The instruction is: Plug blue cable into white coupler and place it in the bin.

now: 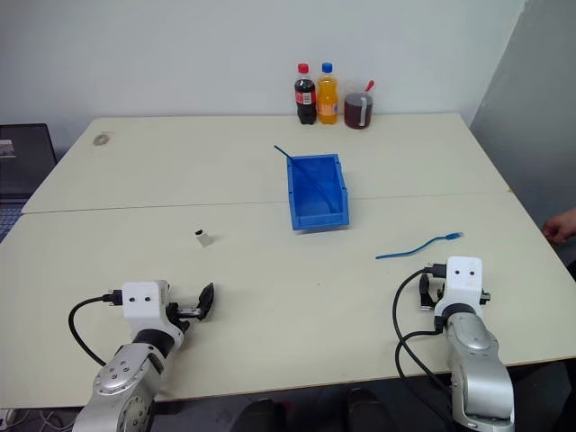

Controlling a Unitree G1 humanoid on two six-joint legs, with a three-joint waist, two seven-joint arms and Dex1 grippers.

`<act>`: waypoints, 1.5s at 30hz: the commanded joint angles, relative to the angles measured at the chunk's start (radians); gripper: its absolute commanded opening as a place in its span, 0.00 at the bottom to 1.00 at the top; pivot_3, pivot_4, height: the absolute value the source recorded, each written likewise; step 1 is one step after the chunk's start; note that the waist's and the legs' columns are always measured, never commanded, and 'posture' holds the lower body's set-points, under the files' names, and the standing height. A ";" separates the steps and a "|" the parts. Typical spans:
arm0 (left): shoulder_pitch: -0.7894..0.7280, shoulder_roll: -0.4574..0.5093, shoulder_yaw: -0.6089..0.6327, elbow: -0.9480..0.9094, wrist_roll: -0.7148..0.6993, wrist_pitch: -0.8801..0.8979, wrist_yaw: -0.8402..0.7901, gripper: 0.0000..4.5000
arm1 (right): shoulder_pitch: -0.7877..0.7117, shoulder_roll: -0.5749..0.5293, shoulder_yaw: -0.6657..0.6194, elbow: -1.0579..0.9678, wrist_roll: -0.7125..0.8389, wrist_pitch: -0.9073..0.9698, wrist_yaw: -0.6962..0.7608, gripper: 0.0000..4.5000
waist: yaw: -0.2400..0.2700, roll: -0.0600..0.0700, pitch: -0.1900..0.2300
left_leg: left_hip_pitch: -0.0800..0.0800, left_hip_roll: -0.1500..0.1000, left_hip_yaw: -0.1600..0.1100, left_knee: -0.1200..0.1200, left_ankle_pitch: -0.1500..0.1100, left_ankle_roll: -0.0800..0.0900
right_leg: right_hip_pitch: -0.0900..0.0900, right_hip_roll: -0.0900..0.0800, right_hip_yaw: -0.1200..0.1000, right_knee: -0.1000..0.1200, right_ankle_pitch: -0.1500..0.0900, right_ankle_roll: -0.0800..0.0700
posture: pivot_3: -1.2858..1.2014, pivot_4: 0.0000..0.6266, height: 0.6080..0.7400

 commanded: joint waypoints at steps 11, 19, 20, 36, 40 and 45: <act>-0.421 0.334 -0.193 0.038 -0.235 0.008 -0.621 1.00 | -0.241 0.050 -0.097 -0.036 0.004 0.195 -0.092 0.99 | -0.002 -0.002 0.002 | 0.000 -0.002 0.002 0.001 0.001 0.000 | -0.001 0.000 0.000 0.000 0.002 0.003 | 0.52 0.24 1.00; -0.732 0.398 -0.326 0.409 -0.213 -0.148 -1.009 1.00 | -0.490 0.186 -0.153 0.178 -0.015 0.182 -0.257 0.99 | -0.017 -0.001 0.003 | -0.002 0.001 0.001 -0.003 0.000 0.000 | -0.004 0.004 -0.002 0.001 0.000 0.000 | 0.52 0.24 1.00; -0.757 0.399 -0.333 0.444 -0.202 -0.173 -1.033 1.00 | -0.509 0.199 -0.164 0.198 -0.013 0.178 -0.275 0.99 | -0.017 -0.001 0.003 | -0.003 0.001 0.001 -0.004 0.000 0.000 | -0.005 0.004 -0.001 0.001 0.000 0.000 | 0.52 0.24 1.00; -0.828 0.392 -0.329 0.559 -0.162 -0.257 -1.102 1.00 | -0.623 0.272 -0.262 0.413 0.023 0.072 -0.440 0.95 | -0.022 -0.001 0.003 | -0.017 0.000 0.000 0.000 0.000 0.000 | -0.017 0.003 -0.002 0.004 0.002 -0.005 | 0.52 0.24 1.00; -0.826 0.388 -0.327 0.557 -0.155 -0.256 -1.094 1.00 | -0.622 0.286 -0.263 0.422 0.041 0.050 -0.451 0.79 | -0.023 -0.001 0.003 | -0.017 0.000 0.000 0.000 0.000 0.000 | -0.017 0.003 -0.002 0.003 0.003 -0.004 | 0.52 0.24 1.00; -0.828 0.387 -0.326 0.549 -0.158 -0.248 -1.091 1.00 | -0.610 0.284 -0.256 0.426 0.058 0.037 -0.460 0.49 | -0.023 -0.001 0.003 | -0.017 0.000 0.000 0.000 0.000 0.000 | -0.017 0.003 -0.002 0.004 0.003 -0.004 | 0.52 0.24 1.00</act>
